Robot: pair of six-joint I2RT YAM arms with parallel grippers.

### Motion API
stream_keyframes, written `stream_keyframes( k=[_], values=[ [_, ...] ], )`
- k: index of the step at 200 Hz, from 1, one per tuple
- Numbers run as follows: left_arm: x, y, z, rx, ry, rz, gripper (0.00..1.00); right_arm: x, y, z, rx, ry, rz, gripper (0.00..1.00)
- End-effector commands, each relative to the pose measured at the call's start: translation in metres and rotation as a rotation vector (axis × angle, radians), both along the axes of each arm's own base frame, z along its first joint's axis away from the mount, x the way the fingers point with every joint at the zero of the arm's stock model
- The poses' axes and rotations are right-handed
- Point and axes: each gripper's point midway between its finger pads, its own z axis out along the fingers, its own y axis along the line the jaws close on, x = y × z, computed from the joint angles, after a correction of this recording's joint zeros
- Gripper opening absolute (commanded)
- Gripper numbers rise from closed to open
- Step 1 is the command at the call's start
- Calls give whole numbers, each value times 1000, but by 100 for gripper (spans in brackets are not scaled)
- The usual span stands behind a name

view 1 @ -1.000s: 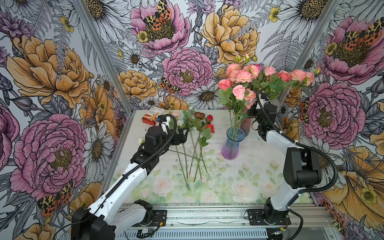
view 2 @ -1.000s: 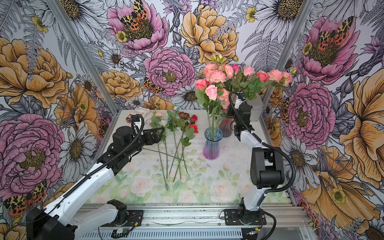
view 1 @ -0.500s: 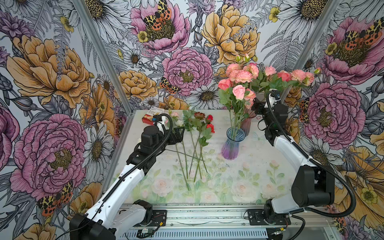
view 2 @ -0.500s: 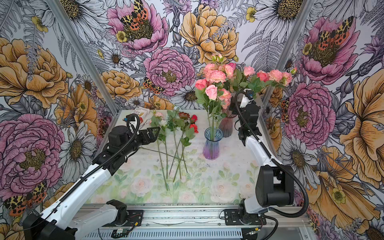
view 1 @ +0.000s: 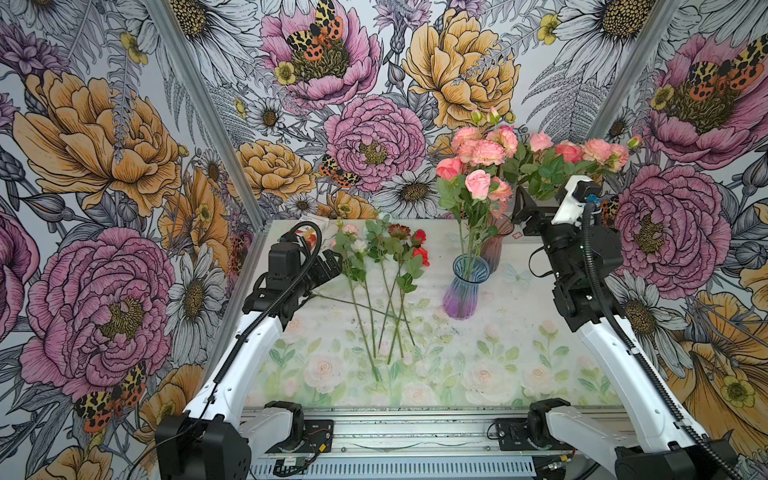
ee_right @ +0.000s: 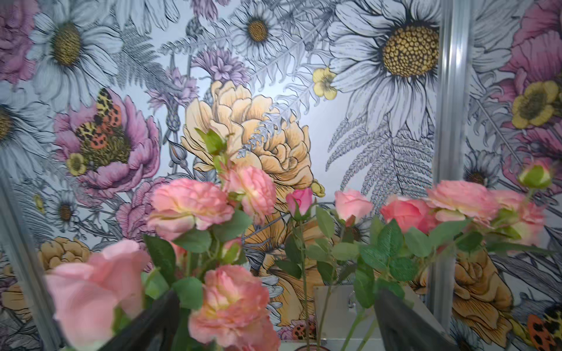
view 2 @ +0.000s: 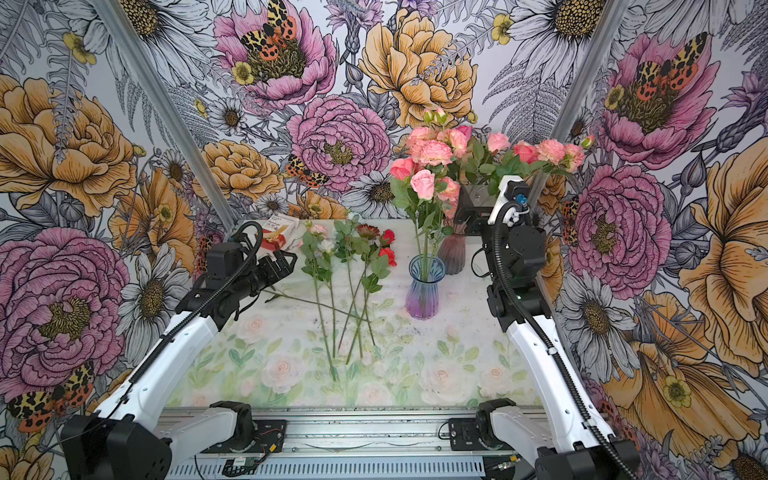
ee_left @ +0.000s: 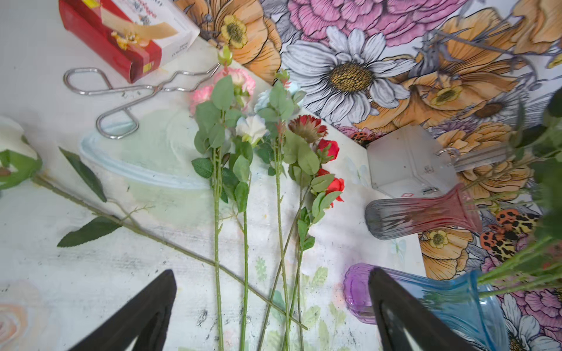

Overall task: Place the pink flowers into the vase
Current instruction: Pick up the flower at the center of the board.

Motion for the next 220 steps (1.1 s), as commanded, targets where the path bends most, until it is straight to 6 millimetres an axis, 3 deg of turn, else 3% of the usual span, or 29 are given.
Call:
stream_keyframes(
  k=[1, 30, 65, 125, 150, 173, 220],
  values=[
    [-7, 1, -34, -33, 165, 15, 99, -13, 40, 16, -60, -4, 137, 99],
    [-8, 5, -71, -49, 291, 25, 98, -43, 118, 29, -151, -51, 351, 99],
    [-10, 7, -97, -48, 371, 22, 98, -67, 206, 7, -269, -14, 588, 99],
    [-5, -2, -135, 12, 475, 3, 92, -12, 297, -63, -275, 220, 722, 99],
    [-5, -18, -154, 46, 520, -27, 88, 5, 308, -91, -289, 294, 698, 99],
    [-4, -33, -166, 102, 539, -65, 83, 5, 312, -111, -282, 344, 714, 99],
    [5, -43, -186, 146, 576, -88, 67, 3, 300, -134, -294, 389, 695, 99]
  ],
)
